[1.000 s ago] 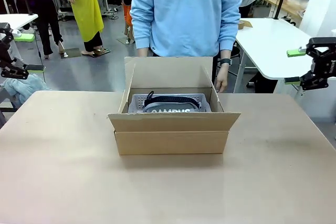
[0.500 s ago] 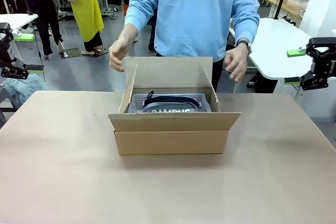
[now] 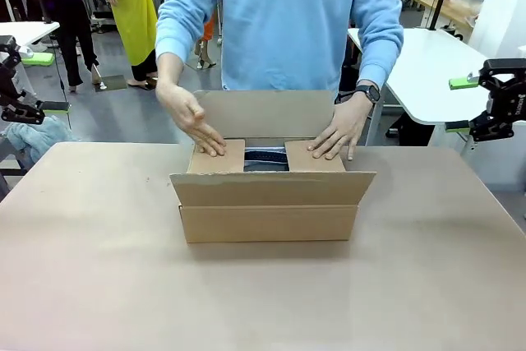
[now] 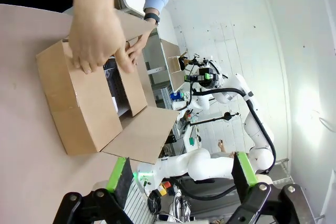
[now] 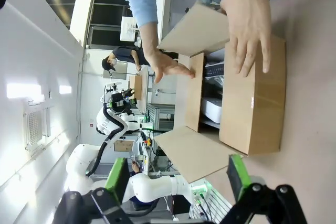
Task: Pack the gift set into the box.
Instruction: Press and hold the closed box until the human finishes sealing it.
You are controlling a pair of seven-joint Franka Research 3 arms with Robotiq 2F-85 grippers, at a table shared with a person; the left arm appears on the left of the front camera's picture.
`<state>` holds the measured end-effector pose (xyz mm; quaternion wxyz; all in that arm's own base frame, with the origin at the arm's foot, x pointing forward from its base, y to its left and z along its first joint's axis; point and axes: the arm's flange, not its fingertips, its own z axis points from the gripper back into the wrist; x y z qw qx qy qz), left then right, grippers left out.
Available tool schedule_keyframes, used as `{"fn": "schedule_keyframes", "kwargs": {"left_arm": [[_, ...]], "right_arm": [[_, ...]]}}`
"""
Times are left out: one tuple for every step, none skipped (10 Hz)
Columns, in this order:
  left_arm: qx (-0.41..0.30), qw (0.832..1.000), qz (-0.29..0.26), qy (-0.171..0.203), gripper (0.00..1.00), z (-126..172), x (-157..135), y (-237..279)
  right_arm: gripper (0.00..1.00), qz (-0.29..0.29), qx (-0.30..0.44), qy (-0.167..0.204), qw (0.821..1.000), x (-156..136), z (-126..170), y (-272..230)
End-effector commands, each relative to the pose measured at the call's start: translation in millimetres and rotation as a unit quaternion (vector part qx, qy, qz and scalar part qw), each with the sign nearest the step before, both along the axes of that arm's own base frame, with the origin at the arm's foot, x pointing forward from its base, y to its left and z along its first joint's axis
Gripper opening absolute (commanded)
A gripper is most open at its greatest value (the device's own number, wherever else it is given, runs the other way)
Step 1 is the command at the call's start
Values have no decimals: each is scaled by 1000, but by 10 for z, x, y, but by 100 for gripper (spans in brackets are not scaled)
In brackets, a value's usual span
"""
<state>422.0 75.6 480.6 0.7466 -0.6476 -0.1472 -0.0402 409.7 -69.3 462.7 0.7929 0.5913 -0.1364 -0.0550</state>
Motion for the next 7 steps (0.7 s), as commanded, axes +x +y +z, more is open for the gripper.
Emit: {"fn": "schedule_keyframes", "kwargs": {"left_arm": [[3, 1000, -1, 2, 100, 0, -28, -4], [3, 1000, -1, 2, 100, 0, -28, -4], [3, 1000, -1, 2, 100, 0, -28, -4], [3, 1000, -1, 2, 100, 0, -28, -4], [3, 1000, -1, 2, 100, 0, -28, -4], [3, 1000, -1, 2, 100, 0, -28, -4], [3, 1000, -1, 2, 100, 0, -28, -4]], "right_arm": [[100, 5, -4, 10, 1000, -11, 30, -8], [100, 5, -4, 10, 1000, -11, 30, -8], [100, 5, -4, 10, 1000, -11, 30, -8], [100, 5, -4, 10, 1000, -11, 30, -8], [100, 5, -4, 10, 1000, -11, 30, -8], [100, 5, -4, 10, 1000, -11, 30, -8], [100, 5, -4, 10, 1000, -11, 30, -8]]}}
